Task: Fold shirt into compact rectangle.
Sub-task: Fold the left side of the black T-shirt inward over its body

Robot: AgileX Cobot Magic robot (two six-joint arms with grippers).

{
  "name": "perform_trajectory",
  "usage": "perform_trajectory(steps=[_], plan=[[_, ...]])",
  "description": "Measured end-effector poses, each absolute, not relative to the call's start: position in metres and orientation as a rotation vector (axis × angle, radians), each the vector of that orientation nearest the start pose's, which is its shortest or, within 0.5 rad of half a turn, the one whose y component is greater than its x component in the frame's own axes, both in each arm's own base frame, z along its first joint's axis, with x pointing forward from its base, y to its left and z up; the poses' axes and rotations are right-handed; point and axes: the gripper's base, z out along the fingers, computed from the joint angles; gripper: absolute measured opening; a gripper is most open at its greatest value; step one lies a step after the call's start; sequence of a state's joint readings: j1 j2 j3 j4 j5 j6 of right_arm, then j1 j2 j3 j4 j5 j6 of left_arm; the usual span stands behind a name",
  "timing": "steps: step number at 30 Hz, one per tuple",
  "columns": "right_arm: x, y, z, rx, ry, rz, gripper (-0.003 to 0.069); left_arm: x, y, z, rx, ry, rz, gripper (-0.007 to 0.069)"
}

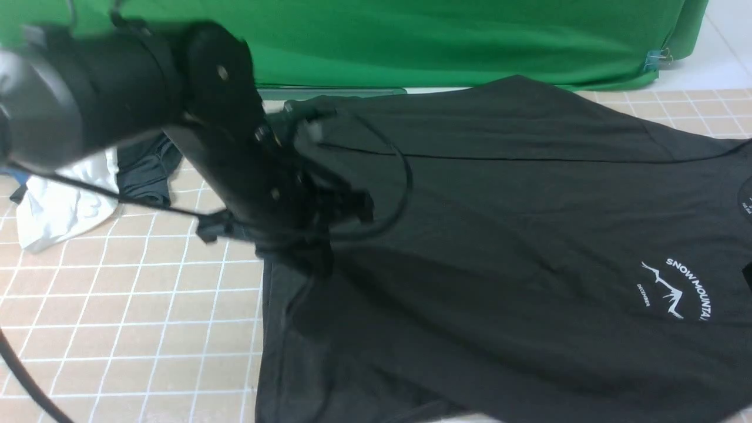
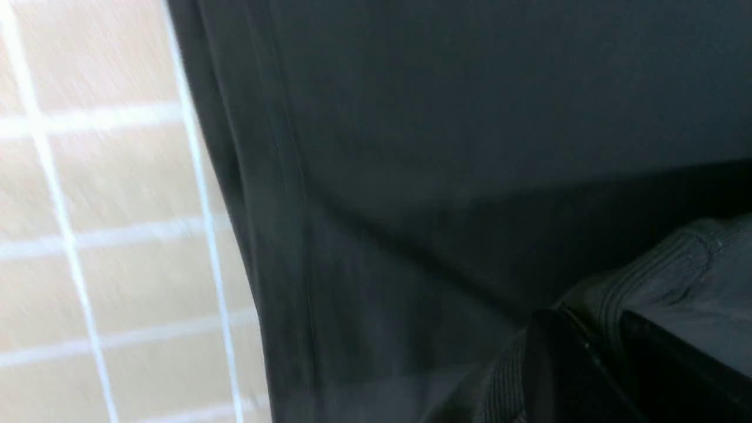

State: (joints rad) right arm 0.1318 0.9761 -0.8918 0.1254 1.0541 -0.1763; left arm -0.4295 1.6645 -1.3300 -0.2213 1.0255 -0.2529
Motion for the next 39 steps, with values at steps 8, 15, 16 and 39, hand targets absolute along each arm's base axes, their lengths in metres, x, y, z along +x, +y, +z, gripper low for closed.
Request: perform_trajectory(steps=[8,15,16,39], plan=[[0.167,0.032,0.323,-0.359,2.591,0.149,0.0113,0.339,-0.134,0.313,-0.048,2.715,-0.543,0.0031],[0.167,0.032,0.323,-0.359,2.591,0.149,0.0123,0.372,-0.140,0.268,-0.076,2.713,-0.485,0.0031],[0.167,0.032,0.323,-0.358,2.590,0.149,0.0124,0.378,-0.140,0.255,-0.075,2.727,-0.457,0.0031],[0.167,0.032,0.323,-0.357,2.586,0.148,0.0142,0.415,-0.138,0.196,-0.184,2.680,-0.330,0.0039]])
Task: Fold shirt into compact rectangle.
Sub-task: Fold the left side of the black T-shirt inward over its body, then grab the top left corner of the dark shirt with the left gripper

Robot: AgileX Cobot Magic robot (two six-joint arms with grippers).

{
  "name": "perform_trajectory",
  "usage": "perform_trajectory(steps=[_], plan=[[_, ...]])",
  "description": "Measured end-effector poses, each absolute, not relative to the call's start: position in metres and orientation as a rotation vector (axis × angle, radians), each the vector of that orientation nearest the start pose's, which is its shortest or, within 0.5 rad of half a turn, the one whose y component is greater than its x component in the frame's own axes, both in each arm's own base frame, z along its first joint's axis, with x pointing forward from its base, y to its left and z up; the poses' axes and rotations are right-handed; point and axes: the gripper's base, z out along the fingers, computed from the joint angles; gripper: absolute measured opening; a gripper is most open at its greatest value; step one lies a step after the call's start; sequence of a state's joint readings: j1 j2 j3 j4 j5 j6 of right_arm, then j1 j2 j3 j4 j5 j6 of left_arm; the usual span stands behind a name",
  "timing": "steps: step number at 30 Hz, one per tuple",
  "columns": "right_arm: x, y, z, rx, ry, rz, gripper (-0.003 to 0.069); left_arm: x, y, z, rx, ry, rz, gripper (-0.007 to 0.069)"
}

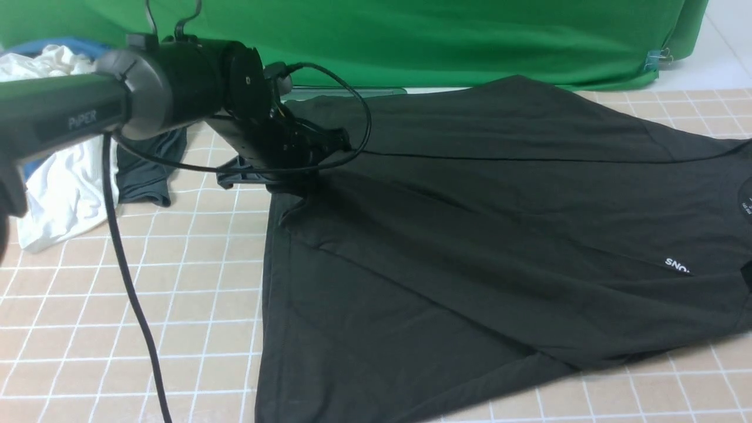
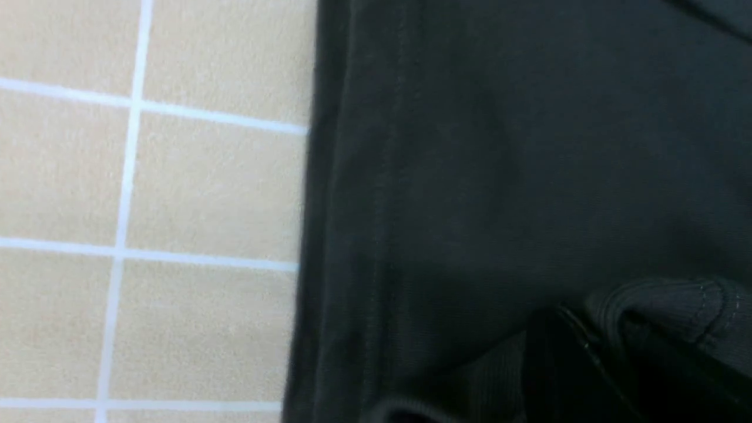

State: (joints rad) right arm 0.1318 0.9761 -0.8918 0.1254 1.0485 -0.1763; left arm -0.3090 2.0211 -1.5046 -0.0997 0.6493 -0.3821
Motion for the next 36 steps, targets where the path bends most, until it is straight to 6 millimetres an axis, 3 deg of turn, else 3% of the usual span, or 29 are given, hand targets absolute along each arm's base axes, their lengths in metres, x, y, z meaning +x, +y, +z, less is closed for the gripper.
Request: perform_trajectory(steps=[3,6,12,17,22,28,36], plan=[[0.167,0.032,0.323,-0.357,2.585,0.148,0.0147,0.419,-0.133,0.183,-0.247,2.706,-0.322,0.0076],[0.167,0.032,0.323,-0.357,2.584,0.148,0.0154,0.425,-0.121,0.183,-0.303,2.700,-0.315,0.0176],[0.168,0.032,0.323,-0.357,2.582,0.148,0.0157,0.455,-0.087,0.225,-0.417,2.555,-0.365,0.0414],[0.168,0.032,0.324,-0.352,2.574,0.148,0.0161,0.474,-0.072,0.250,-0.505,2.436,-0.502,0.0508],[0.172,0.032,0.326,-0.303,2.535,0.156,0.0165,0.496,-0.080,0.225,-0.498,2.450,-0.645,0.0513],[0.173,0.032,0.327,-0.240,2.526,0.173,0.0165,0.520,-0.089,0.178,-0.494,2.552,-0.704,0.0427],[0.176,0.033,0.329,-0.230,2.484,0.172,0.0165,0.541,-0.093,0.166,-0.492,2.504,-0.749,0.0311]])
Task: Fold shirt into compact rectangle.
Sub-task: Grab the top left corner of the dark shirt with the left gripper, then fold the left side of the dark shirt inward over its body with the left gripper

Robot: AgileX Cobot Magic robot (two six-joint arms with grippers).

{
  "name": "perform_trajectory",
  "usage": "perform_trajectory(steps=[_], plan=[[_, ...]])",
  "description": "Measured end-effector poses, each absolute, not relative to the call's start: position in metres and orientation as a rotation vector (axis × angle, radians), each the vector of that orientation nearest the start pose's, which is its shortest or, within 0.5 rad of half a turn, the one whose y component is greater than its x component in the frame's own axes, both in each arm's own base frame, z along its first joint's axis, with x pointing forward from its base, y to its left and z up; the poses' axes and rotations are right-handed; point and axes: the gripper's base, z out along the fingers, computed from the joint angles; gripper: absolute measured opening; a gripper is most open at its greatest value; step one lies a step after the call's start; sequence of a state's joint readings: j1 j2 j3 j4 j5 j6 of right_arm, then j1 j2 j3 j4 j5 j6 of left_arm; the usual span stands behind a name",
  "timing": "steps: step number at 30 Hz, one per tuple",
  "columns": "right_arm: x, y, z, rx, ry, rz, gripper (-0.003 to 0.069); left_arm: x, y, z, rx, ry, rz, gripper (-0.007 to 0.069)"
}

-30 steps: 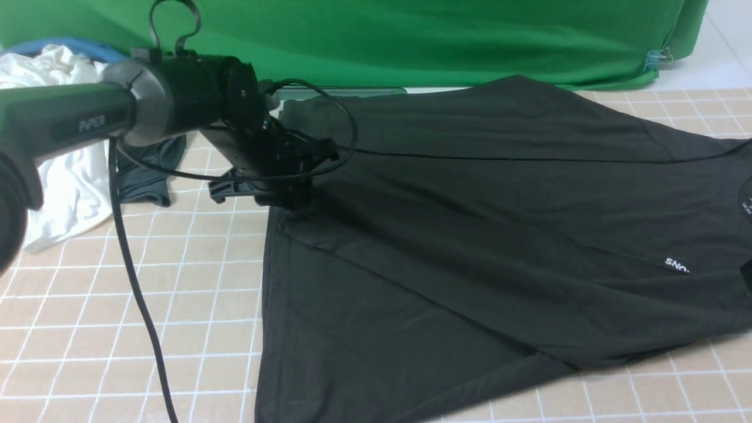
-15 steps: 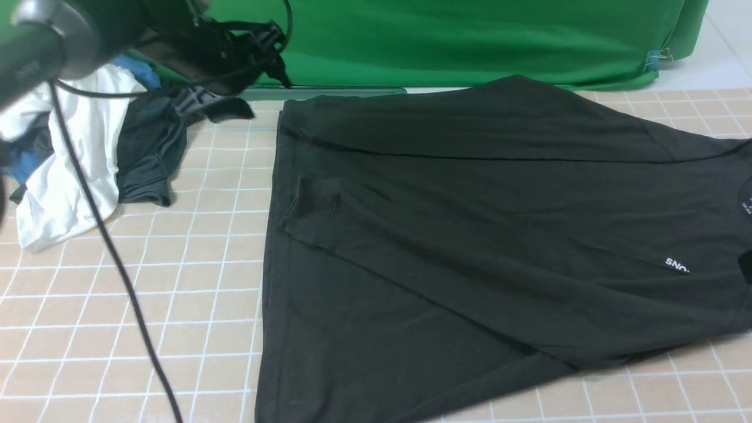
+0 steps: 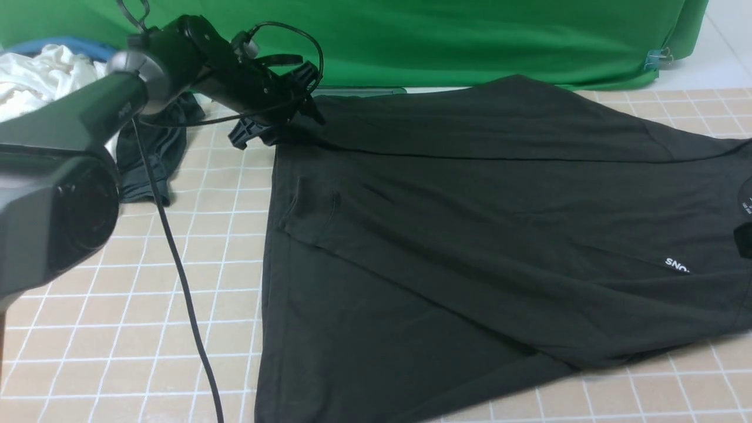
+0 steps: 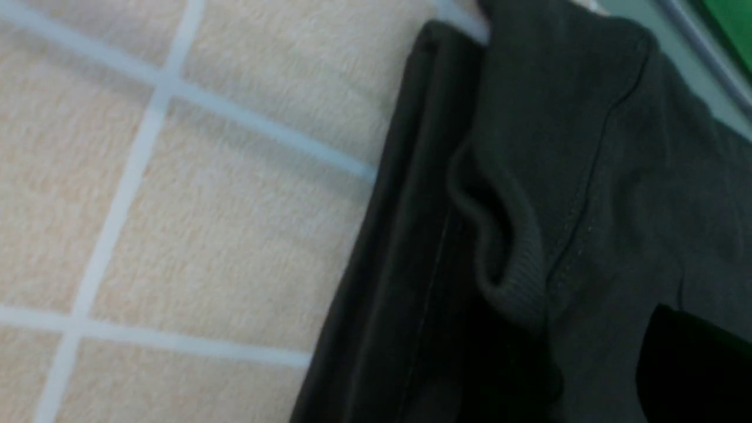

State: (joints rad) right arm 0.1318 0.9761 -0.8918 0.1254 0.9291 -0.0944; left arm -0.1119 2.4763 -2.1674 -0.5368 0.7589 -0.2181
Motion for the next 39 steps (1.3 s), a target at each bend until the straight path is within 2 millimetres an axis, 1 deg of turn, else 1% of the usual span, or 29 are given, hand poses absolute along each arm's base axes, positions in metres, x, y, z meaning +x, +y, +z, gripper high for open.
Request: perform_trajectory(steps=[4,8,11,12,13,16,18,20,21,22,23,24,26,27,28,29,31,32,34,36,37,38,39], plan=[[0.178,0.033,0.330,-0.227,2.467,0.172,0.0165,0.543,-0.092,0.162,-0.502,2.501,-0.739,0.0280],[0.179,0.033,0.330,-0.225,2.457,0.171,0.0165,0.546,-0.090,0.162,-0.499,2.466,-0.712,0.0213],[0.180,0.033,0.330,-0.224,2.459,0.171,0.0165,0.546,-0.090,0.163,-0.498,2.458,-0.709,0.0077],[0.180,0.033,0.329,-0.224,2.458,0.171,0.0165,0.546,-0.090,0.163,-0.497,2.458,-0.709,0.0048],[0.180,0.033,0.329,-0.224,2.458,0.171,0.0165,0.546,-0.090,0.163,-0.499,2.457,-0.712,0.0033],[0.181,0.033,0.330,-0.224,2.457,0.171,0.0165,0.546,-0.091,0.170,-0.500,2.459,-0.740,0.0028],[0.181,0.033,0.330,-0.224,2.457,0.171,0.0165,0.544,-0.093,0.182,-0.478,2.474,-0.761,0.0028],[0.181,0.033,0.330,-0.219,2.457,0.172,0.0166,0.539,-0.095,0.203,-0.442,2.485,-0.784,0.0028],[0.181,0.033,0.330,-0.217,2.458,0.173,0.0167,0.539,-0.095,0.209,-0.435,2.480,-0.787,0.0028],[0.181,0.033,0.330,-0.207,2.458,0.177,0.0167,0.534,-0.096,0.225,-0.412,2.489,-0.810,0.0028],[0.181,0.033,0.330,-0.189,2.460,0.183,0.0169,0.528,-0.098,0.246,-0.384,2.484,-0.829,0.0028],[0.181,0.033,0.330,-0.184,2.461,0.185,0.0171,0.523,-0.098,0.262,-0.363,2.484,-0.842,0.0028],[0.181,0.033,0.330,-0.181,2.460,0.185,0.0172,0.514,-0.099,0.282,-0.332,2.485,-0.854,0.0028],[0.181,0.033,0.330,-0.178,2.460,0.187,0.0174,0.506,-0.099,0.297,-0.305,2.497,-0.859,0.0028],[0.181,0.033,0.330,-0.175,2.461,0.188,0.0176,0.499,-0.099,0.306,-0.287,2.514,-0.859,0.0028],[0.181,0.033,0.330,-0.175,2.461,0.188,0.0176,0.497,-0.099,0.310,-0.280,2.514,-0.858,0.0028],[0.181,0.033,0.330,-0.171,2.461,0.189,0.0176,0.483,-0.097,0.328,-0.242,2.552,-0.837,0.0028],[0.181,0.033,0.330,-0.170,2.460,0.189,0.0176,0.480,-0.096,0.332,-0.243,2.553,-0.827,0.0028],[0.181,0.033,0.330,-0.170,2.454,0.189,0.0176,0.465,-0.095,0.343,-0.242,2.568,-0.804,0.0028],[0.182,0.033,0.330,-0.169,2.449,0.189,0.0177,0.452,-0.098,0.345,-0.246,2.602,-0.797,0.0028],[0.182,0.033,0.330,-0.169,2.449,0.189,0.0178,0.450,-0.098,0.344,-0.249,2.606,-0.797,0.0028],[0.182,0.033,0.330,-0.170,2.448,0.188,0.0178,0.438,-0.101,0.342,-0.245,2.646,-0.782,0.0028],[0.182,0.033,0.331,-0.170,2.445,0.188,0.0179,0.429,-0.104,0.335,-0.246,2.687,-0.769,0.0028]])
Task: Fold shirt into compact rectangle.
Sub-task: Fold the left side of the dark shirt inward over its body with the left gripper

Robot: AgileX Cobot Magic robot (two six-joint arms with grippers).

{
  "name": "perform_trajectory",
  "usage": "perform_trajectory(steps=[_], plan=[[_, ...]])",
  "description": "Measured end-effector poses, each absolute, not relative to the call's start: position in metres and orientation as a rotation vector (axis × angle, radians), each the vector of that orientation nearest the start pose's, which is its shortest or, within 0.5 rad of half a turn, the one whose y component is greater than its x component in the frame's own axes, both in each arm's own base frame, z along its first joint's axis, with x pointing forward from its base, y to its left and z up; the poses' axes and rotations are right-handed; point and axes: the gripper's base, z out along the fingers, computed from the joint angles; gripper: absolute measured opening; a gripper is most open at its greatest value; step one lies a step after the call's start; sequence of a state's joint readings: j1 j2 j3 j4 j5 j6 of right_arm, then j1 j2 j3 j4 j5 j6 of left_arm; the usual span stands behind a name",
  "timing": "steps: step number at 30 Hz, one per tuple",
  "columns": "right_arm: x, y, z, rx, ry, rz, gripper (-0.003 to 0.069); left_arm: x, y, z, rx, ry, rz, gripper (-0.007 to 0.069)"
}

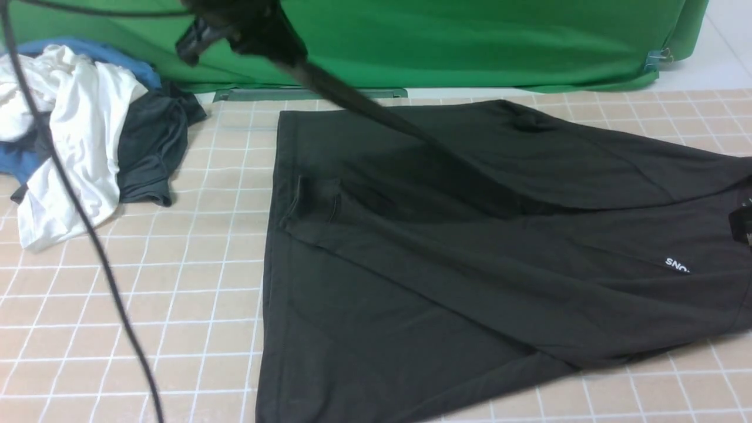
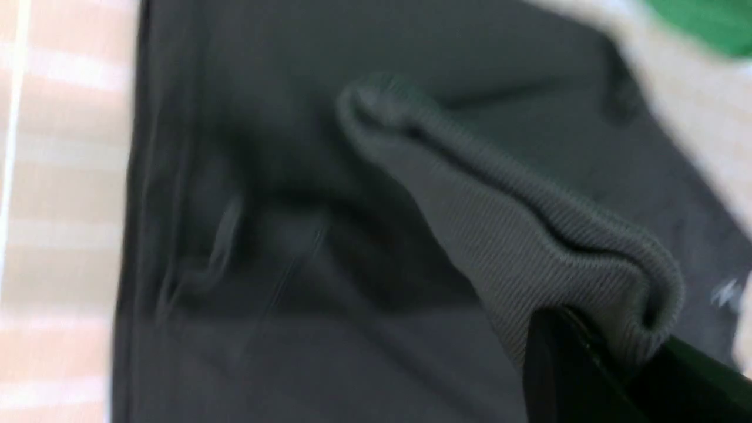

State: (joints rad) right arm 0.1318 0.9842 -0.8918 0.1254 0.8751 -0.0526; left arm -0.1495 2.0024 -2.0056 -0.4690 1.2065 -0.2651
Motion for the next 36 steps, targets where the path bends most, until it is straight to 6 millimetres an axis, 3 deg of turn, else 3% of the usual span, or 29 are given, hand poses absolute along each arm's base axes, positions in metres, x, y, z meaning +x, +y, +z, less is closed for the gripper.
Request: perform_trajectory(steps=[4,8,13,19,24,28,32,36], plan=[[0.183,0.033,0.332,-0.166,2.422,0.188,0.0182,0.397,-0.118,0.293,-0.229,2.889,-0.692,0.0028],[0.184,0.033,0.333,-0.164,2.412,0.188,0.0187,0.367,-0.129,0.231,-0.202,3.079,-0.524,0.0028],[0.185,0.033,0.333,-0.163,2.405,0.187,0.0192,0.363,-0.126,0.205,-0.253,3.057,-0.456,0.0028],[0.185,0.033,0.333,-0.162,2.397,0.187,0.0198,0.373,-0.124,0.204,-0.238,2.969,-0.426,0.0028],[0.185,0.033,0.333,-0.162,2.396,0.187,0.0198,0.386,-0.126,0.224,-0.210,2.874,-0.422,0.0028],[0.185,0.033,0.333,-0.162,2.396,0.187,0.0198,0.399,-0.124,0.253,-0.192,2.754,-0.384,0.0028],[0.185,0.033,0.333,-0.162,2.396,0.187,0.0201,0.400,-0.122,0.275,-0.215,2.681,-0.385,0.0028],[0.185,0.033,0.333,-0.162,2.396,0.187,0.0207,0.394,-0.120,0.272,-0.244,2.733,-0.372,0.0029]])
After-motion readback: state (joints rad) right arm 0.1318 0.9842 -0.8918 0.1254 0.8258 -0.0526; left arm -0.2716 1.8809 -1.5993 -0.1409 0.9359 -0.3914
